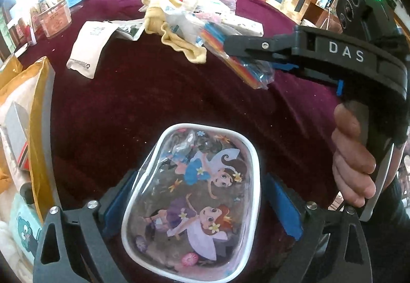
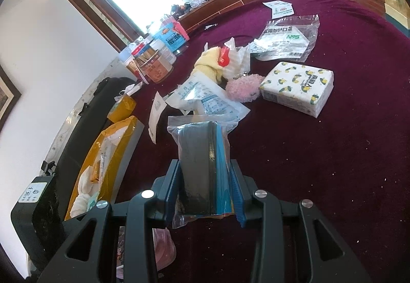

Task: Organize soft objects
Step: 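Grasp the pink cartoon pouch with left gripper while right lifts the bagged item, then carry pouch and bagged blue item over the tray and open both grippers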

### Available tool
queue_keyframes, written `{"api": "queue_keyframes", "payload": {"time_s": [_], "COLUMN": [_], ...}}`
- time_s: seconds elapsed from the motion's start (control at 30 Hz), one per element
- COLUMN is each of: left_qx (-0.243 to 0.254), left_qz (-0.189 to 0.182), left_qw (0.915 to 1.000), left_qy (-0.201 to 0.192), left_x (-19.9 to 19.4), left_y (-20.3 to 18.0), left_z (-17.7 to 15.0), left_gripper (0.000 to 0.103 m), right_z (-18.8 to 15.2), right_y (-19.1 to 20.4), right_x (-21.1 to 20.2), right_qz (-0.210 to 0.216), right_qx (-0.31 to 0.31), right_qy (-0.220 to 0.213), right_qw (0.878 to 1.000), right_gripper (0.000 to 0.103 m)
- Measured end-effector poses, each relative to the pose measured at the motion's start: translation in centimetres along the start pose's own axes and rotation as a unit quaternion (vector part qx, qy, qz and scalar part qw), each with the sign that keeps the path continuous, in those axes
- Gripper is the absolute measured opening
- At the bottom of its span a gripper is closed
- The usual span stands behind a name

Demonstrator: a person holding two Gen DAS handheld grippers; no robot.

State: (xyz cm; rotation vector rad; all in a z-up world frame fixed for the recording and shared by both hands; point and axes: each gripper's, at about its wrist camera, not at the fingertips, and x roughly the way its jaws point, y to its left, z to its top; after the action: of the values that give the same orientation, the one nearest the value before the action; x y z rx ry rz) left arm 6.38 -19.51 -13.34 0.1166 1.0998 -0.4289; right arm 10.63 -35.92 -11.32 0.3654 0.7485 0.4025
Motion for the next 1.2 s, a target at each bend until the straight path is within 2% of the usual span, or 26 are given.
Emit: {"api": "queue_keyframes", "payload": {"time_s": [0.03, 0.07, 0.17, 0.27, 0.37, 0.5, 0.67, 0.8, 0.87, 0.97, 1.03, 1.1, 1.2], "left_qx": [0.001, -0.001, -0.012, -0.010, -0.049, -0.138, -0.233, -0.288, -0.305, -0.333, -0.346, -0.355, -0.369], "left_qz": [0.016, 0.019, -0.006, -0.010, -0.034, -0.051, -0.002, 0.025, 0.028, 0.026, 0.012, 0.014, 0.006], "left_qw": [0.9999, 0.9998, 0.9998, 0.9988, 0.9958, 0.9820, 0.9597, 0.9455, 0.9428, 0.9365, 0.9333, 0.9312, 0.9268], "left_qy": [-0.005, -0.005, -0.016, -0.047, -0.070, -0.118, -0.157, -0.150, -0.131, -0.106, -0.097, -0.083, -0.071], "left_x": [-0.2, -0.2, -0.9, -2.7, -5.4, -10.9, -15.6, -15.4, -14.2, -12.0, -10.7, -9.3, -8.0], "left_y": [0.0, 0.1, 0.1, -0.5, 0.9, 6.0, 14.1, 20.5, 22.9, 26.6, 28.1, 29.4, 30.5], "left_z": [-0.2, -0.3, -0.9, -1.2, -1.5, -1.8, -2.0, -1.5, -1.1, -0.1, 0.2, 0.8, 1.2], "left_gripper": [0.085, 0.085, 0.084, 0.084, 0.084, 0.084, 0.084, 0.084, 0.084, 0.084, 0.084, 0.084, 0.084], "right_z": [0.0, 0.0, 0.1, 0.2, -0.1, 0.3, 0.9, 1.5, 1.9, 2.5, 3.0, 3.2, 3.3], "right_y": [0.0, 0.0, -0.4, -0.4, 0.7, 4.4, 11.8, 16.2, 17.9, 19.8, 20.4, 20.8, 20.9], "right_x": [0.0, -0.1, -0.2, -0.4, -1.6, -2.4, 0.7, 4.8, 7.3, 11.0, 13.0, 14.8, 17.1], "right_qz": [0.002, 0.000, 0.001, 0.004, -0.002, 0.029, 0.067, 0.071, 0.069, 0.043, 0.018, 0.000, -0.001], "right_qx": [-0.001, 0.001, 0.007, 0.005, -0.010, -0.034, -0.093, -0.112, -0.115, -0.117, -0.124, -0.128, -0.122], "right_qy": [-0.001, -0.002, -0.004, -0.004, -0.024, -0.024, 0.025, 0.059, 0.077, 0.098, 0.102, 0.111, 0.130], "right_qw": [1.000, 1.000, 1.000, 1.000, 1.000, 0.999, 0.993, 0.989, 0.988, 0.987, 0.987, 0.985, 0.984], "right_gripper": [0.036, 0.036, 0.036, 0.036, 0.036, 0.036, 0.036, 0.036, 0.036, 0.036, 0.036, 0.036, 0.036]}}
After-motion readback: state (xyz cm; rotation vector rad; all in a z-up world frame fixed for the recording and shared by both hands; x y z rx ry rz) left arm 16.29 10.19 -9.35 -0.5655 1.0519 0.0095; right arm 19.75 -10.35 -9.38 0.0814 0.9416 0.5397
